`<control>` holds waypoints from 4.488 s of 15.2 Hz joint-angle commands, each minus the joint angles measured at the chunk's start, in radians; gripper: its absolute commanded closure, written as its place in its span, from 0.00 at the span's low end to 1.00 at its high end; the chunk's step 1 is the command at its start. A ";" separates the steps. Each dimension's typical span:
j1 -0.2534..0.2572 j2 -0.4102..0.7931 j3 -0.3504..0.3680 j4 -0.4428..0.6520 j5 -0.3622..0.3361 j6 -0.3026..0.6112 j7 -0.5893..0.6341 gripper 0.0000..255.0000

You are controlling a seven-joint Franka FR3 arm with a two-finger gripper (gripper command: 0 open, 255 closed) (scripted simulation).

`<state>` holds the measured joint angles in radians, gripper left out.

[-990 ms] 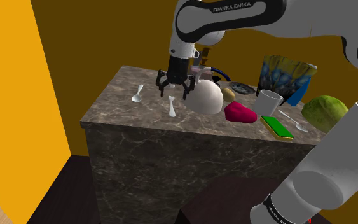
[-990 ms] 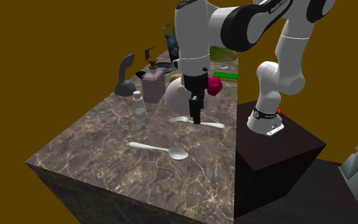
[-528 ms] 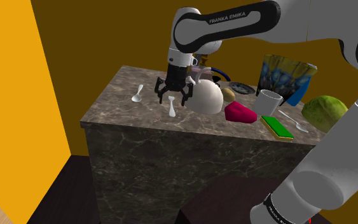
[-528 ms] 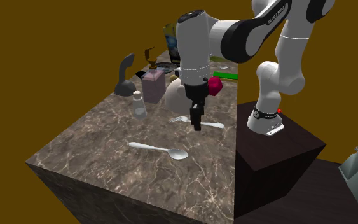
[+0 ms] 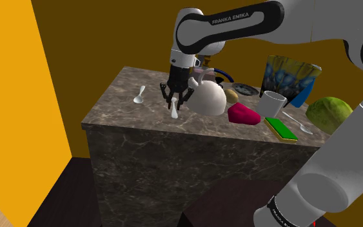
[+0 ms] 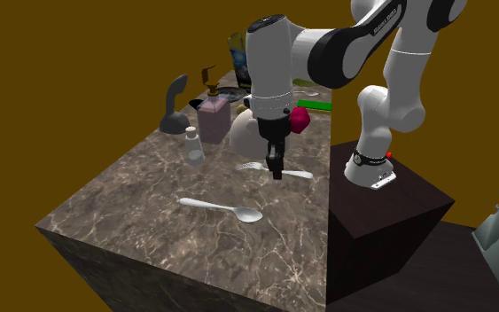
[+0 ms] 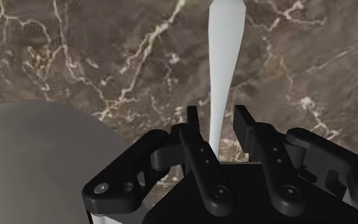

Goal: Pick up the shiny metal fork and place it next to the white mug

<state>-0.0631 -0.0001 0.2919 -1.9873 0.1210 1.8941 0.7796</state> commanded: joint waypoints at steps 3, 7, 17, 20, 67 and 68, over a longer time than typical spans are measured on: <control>0.000 0.000 0.000 0.000 0.000 0.000 0.000 1.00; 0.000 0.000 0.000 0.000 0.000 0.000 0.000 1.00; -0.002 -0.022 -0.003 0.096 0.002 -0.118 0.007 1.00; -0.003 -0.026 -0.003 0.133 0.002 -0.157 0.011 1.00; -0.173 -0.714 -0.381 -0.193 -0.126 -0.561 -0.485 1.00; -0.180 -0.731 -0.399 -0.202 -0.142 -0.570 -0.507 1.00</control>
<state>-0.2348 -0.7079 -0.0864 -2.1731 -0.0024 1.3317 0.2983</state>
